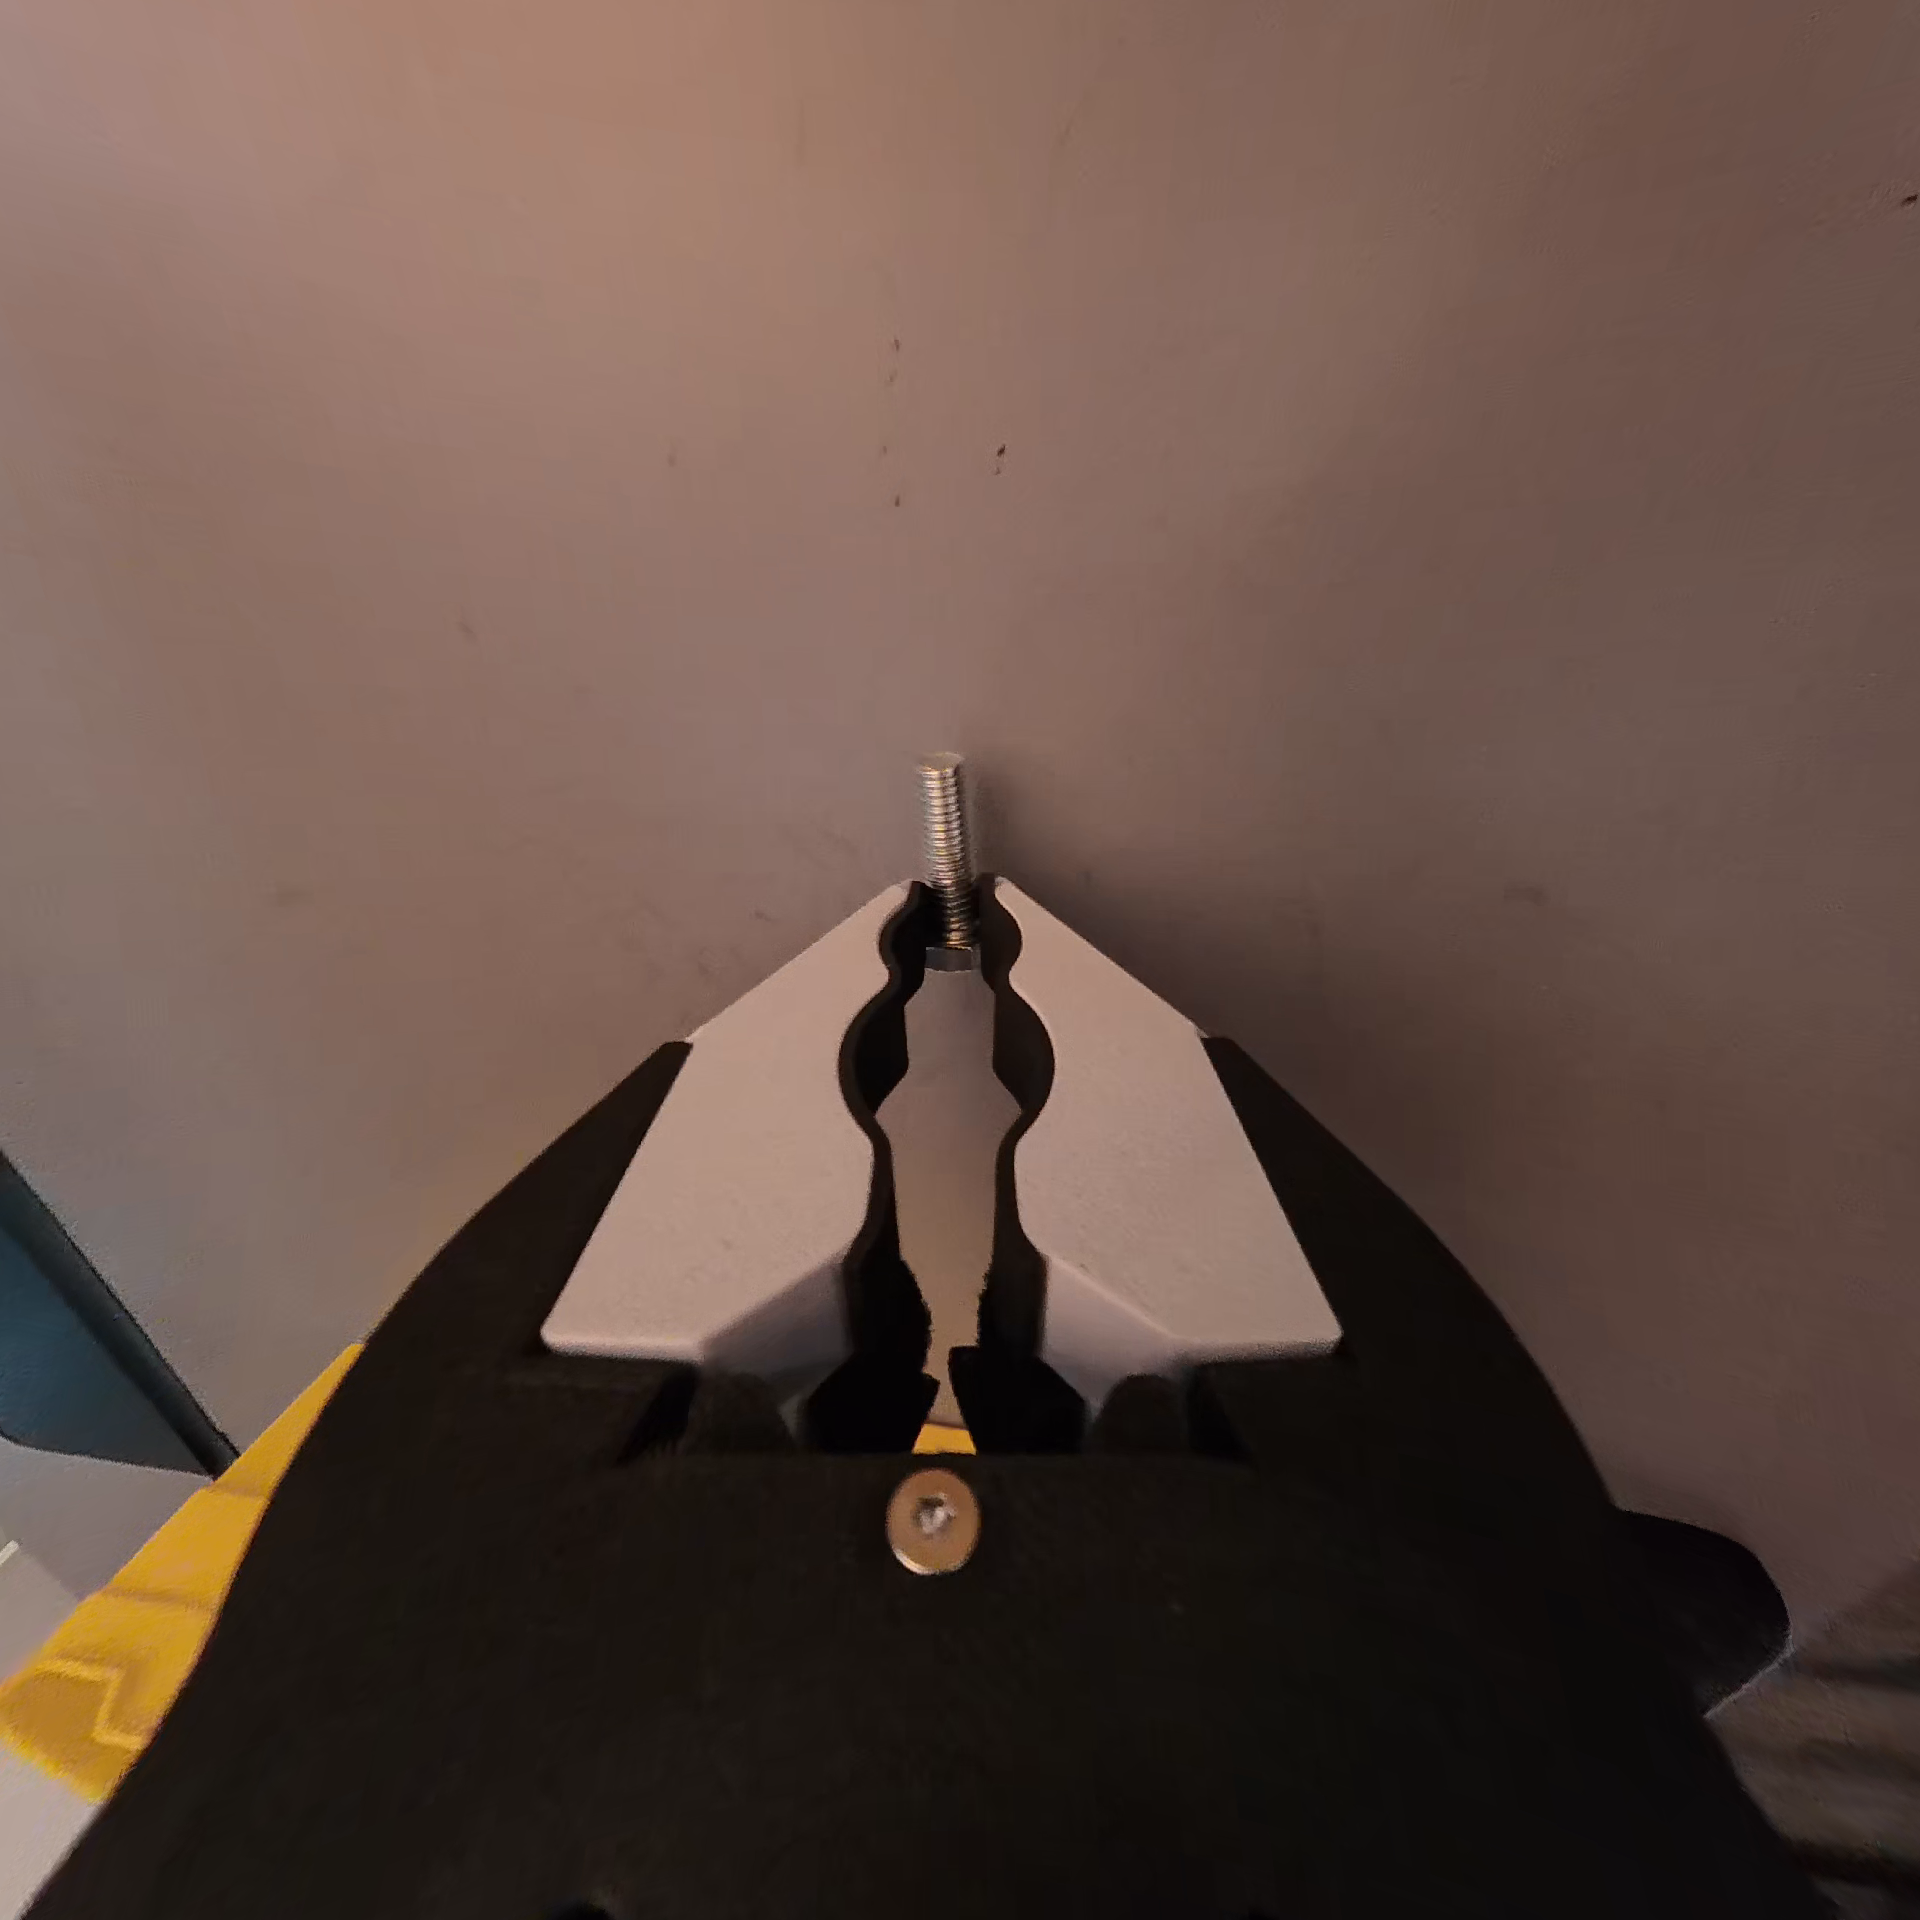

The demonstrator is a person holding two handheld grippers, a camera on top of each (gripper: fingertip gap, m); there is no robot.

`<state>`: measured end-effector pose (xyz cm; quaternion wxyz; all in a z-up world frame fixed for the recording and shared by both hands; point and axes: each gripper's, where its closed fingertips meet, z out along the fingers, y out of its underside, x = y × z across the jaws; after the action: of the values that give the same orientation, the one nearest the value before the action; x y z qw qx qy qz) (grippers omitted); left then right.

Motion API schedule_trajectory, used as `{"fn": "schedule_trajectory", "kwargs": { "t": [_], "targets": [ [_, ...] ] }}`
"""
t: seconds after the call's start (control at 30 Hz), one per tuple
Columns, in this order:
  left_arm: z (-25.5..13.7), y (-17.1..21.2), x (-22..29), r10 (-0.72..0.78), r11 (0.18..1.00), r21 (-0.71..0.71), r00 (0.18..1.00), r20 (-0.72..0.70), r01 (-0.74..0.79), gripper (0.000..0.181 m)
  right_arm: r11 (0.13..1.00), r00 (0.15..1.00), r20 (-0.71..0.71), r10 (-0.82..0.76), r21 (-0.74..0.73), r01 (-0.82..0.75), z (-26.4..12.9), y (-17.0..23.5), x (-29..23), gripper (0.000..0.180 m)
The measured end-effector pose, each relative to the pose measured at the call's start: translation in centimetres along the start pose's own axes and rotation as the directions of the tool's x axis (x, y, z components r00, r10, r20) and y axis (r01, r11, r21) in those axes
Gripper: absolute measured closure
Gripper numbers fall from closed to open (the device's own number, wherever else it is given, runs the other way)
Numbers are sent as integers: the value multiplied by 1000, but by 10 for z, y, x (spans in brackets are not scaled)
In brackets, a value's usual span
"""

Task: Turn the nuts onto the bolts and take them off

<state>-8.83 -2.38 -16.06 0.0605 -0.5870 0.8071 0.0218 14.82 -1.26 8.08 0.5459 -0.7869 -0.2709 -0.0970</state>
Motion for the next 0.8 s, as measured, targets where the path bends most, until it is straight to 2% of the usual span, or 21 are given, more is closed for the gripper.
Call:
{"fn": "schedule_trajectory", "kwargs": {
  "t": [0.13,0.2,0.27,0.37,0.47,0.53,0.6,0.63,0.73,0.8],
  "targets": [
    [6,3,4,21,1000,-3,1000,-19,-21,172,1000,1000,-4,13,0,-13,-2,3,3,145],
    [1,3,3,10,1000,14,1000,-6,-10,152,1000,1000,-5,17,-6,-17,-3,5,4,144],
    [-21,6,-6,-18,999,38,998,65,16,139,1000,1000,-11,20,-11,-20,-4,8,6,144],
    [-88,25,-22,-109,985,151,971,210,78,137,1000,999,-20,26,-8,-26,-7,9,9,145],
    [-148,85,-24,-220,962,227,929,298,155,142,1000,999,-25,24,9,-24,-8,3,9,145],
    [-159,139,-17,-295,947,212,912,284,240,143,1000,1000,-26,14,10,-14,-6,0,6,145],
    [-148,193,-8,-351,936,114,905,241,333,143,1000,1000,-24,-6,-4,6,-3,-1,2,145],
    [-138,214,-5,-337,942,74,912,233,329,146,1000,1000,-23,-18,-12,18,0,-2,0,145],
    [-107,253,5,-187,982,-3,962,201,191,154,998,999,-14,-38,-42,38,9,0,-6,145],
    [-90,277,7,-146,984,-77,976,159,159,155,996,999,-14,-51,-80,49,18,4,-8,145]
  ]
}}
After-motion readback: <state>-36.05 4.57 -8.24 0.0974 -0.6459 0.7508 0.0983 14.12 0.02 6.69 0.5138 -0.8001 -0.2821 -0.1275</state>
